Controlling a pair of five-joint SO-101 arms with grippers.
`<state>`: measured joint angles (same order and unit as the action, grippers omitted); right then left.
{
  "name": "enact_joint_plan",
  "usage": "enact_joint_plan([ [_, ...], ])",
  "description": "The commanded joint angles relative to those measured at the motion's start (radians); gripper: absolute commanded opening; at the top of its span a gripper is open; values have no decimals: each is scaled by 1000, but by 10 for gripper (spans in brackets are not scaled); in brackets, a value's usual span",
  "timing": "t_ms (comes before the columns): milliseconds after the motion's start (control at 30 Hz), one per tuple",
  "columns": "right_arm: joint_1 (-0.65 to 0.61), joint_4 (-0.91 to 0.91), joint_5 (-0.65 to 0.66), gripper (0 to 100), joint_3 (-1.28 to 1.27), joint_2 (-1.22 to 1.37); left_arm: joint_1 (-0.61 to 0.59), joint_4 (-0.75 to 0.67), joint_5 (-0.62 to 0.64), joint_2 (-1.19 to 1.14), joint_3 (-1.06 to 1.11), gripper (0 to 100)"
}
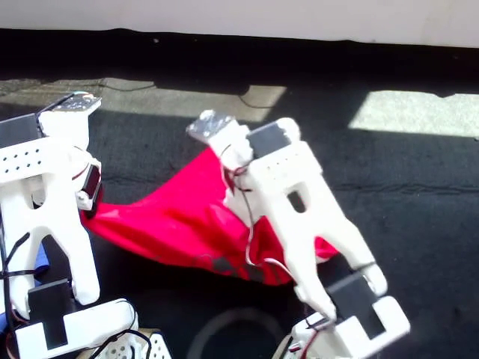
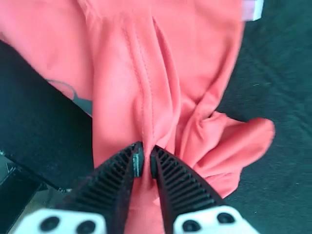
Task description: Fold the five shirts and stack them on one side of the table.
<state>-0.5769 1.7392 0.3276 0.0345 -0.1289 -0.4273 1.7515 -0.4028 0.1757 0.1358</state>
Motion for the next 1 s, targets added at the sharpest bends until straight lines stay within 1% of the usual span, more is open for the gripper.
enact_joint_plan([
  [0, 93, -27, 9, 6, 84, -150, -8, 3, -8, 10, -10, 13],
  [133, 269, -185, 11, 6, 88, -182, 10, 2, -5, 13, -44, 13],
  [200, 328, -275, 12, 6, 77, -176, 38, 2, -3, 18, -81, 13],
  [400, 344, -558, 6, 6, -44, -47, 159, 0, -2, 10, -199, 13],
  [467, 320, -558, 5, 6, -79, -16, 193, -14, -2, 10, -194, 13],
  [567, 246, -429, 5, 6, -116, -16, 205, -14, -2, 10, -140, 13],
  [667, 186, -312, 5, 6, -131, -22, 203, -12, -6, 10, -35, 13],
  [767, 133, -262, 6, 6, -176, -87, 203, -17, -8, 10, 93, 13],
  [867, 54, -260, 11, 6, -314, -219, 203, -18, -9, 12, 196, 13],
  [967, -50, -277, 12, 6, -539, -366, 203, -20, -9, 19, 260, 13],
])
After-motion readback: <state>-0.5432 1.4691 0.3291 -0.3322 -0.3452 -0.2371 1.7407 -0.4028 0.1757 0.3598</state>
